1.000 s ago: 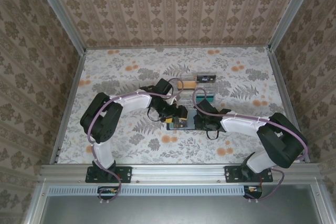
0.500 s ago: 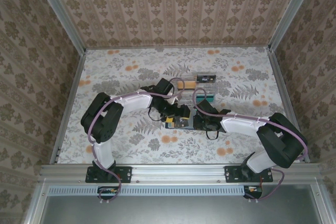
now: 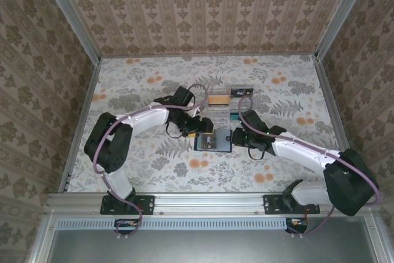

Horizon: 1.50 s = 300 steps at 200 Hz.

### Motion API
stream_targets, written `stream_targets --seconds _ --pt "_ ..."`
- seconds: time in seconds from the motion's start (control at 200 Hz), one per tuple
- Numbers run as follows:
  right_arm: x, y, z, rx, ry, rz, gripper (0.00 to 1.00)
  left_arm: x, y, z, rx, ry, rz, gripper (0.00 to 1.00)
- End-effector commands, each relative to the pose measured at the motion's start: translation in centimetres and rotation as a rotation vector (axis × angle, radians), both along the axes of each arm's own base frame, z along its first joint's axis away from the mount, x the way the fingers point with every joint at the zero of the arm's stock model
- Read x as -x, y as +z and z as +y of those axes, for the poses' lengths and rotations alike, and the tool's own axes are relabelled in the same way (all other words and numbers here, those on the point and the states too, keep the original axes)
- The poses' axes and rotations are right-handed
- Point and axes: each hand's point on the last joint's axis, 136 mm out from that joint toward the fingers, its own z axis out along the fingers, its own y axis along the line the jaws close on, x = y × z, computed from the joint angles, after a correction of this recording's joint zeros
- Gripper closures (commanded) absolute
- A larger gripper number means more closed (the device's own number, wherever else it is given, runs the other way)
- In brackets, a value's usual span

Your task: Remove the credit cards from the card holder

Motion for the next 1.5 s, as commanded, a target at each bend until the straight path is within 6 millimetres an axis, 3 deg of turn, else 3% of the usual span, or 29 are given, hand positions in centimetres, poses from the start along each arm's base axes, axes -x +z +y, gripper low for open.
stream_targets --seconds 0.0,0.155,0.355,0.72,1.165,1.495 --pt "-0.8 1.9 3.1 -0.099 0.075 -0.012 0.78 0.8 -1.6 1.8 -0.078 -0.008 0.012 0.39" --pt "-1.1 3.1 7.1 -0.177 0.163 -0.007 0.79 0.8 -2.7 1.9 -0.091 -0.004 0.022 0.64" --pt "-1.2 1.6 10.1 -0.236 0.204 0.074 0.8 0.7 -3.7 1.7 -0.093 -0.005 0.04 0.68" --pt "-1.2 -3.3 8.7 -0.244 0.105 0.188 0.85 0.8 -4.8 1.8 -0.122 -0.005 0.05 0.72" --pt "-1.2 -5.2 8.1 -0.287 0.065 0.239 0.85 1.5 -6.5 2.1 -0.171 -0.013 0.083 0.86" --pt "-1.2 -5.4 8.8 -0.35 0.074 0.253 0.84 1.7 -7.0 2.1 -0.19 -0.017 0.093 0.89"
